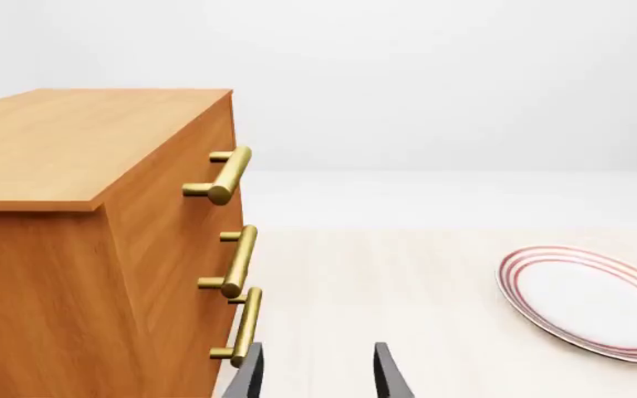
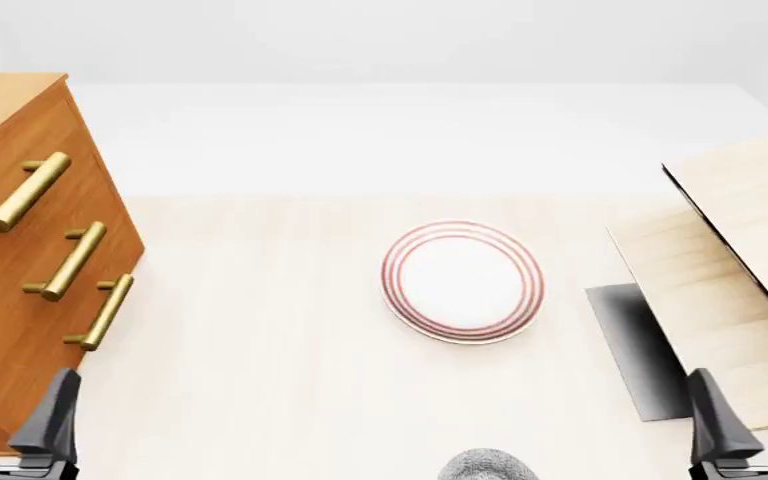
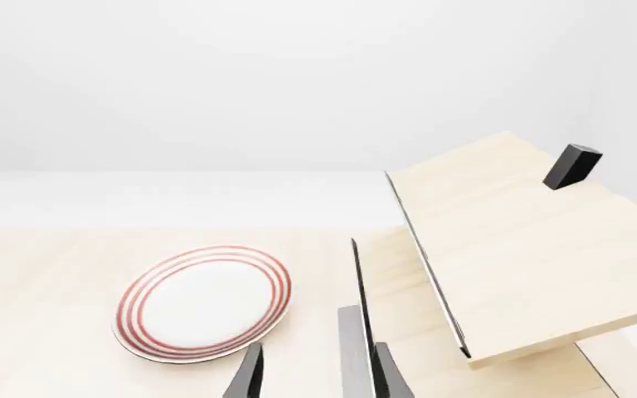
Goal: Open the top drawer of the cabinet and put the bowl in it.
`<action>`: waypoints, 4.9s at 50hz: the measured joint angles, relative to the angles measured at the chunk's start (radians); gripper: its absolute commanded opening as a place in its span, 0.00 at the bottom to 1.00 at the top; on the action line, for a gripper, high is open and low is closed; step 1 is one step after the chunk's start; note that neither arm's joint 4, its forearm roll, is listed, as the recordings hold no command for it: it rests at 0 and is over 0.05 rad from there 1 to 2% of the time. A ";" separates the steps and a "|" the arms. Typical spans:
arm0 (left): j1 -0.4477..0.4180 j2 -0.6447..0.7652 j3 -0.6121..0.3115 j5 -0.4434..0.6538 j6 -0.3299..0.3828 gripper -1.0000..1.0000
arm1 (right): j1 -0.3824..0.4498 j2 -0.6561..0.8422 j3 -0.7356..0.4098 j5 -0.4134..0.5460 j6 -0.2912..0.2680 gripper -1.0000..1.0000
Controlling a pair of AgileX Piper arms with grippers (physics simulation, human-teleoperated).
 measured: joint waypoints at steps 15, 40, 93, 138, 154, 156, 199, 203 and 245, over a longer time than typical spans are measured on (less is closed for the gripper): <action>0.001 0.003 -0.021 0.017 -0.001 1.00 | 0.000 0.002 -0.002 0.000 0.000 1.00; -0.040 0.138 -0.222 0.098 0.375 1.00 | 0.000 0.003 -0.002 0.000 0.000 1.00; -0.033 0.569 -0.289 -0.203 1.029 1.00 | -0.001 0.003 -0.002 0.000 0.000 1.00; 0.064 0.925 -0.327 -0.520 1.376 1.00 | 0.000 0.003 -0.002 0.000 0.000 1.00; 0.098 1.033 -0.369 -0.593 1.412 1.00 | 0.000 0.003 -0.002 0.000 0.000 1.00; 0.101 1.042 -0.376 -0.597 1.414 1.00 | 0.000 0.003 -0.002 0.000 0.000 1.00; 0.193 1.206 -0.414 -0.709 1.396 1.00 | 0.000 0.003 -0.002 0.000 0.000 1.00; 0.202 1.221 -0.413 -0.723 1.391 1.00 | 0.000 0.003 -0.002 0.000 0.000 1.00; 0.277 1.223 -0.421 -0.767 1.383 0.00 | 0.000 0.003 -0.002 0.000 0.000 1.00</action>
